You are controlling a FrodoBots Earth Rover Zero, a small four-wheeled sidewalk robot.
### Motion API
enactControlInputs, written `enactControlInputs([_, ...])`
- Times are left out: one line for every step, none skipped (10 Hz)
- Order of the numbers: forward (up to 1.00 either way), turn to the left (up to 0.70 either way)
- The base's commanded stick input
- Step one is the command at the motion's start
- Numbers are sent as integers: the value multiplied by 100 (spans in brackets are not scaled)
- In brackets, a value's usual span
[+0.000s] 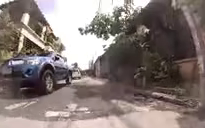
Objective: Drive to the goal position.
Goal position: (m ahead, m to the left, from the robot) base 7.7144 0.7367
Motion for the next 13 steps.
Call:
enactControlInputs([70,0])
enactControlInputs([70,0])
enactControlInputs([70,0])
enactControlInputs([70,0])
enactControlInputs([70,0])
enactControlInputs([70,0])
enactControlInputs([70,0])
enactControlInputs([70,0])
enactControlInputs([70,0])
enactControlInputs([70,0])
enactControlInputs([70,0])
enactControlInputs([70,5])
enactControlInputs([70,27])
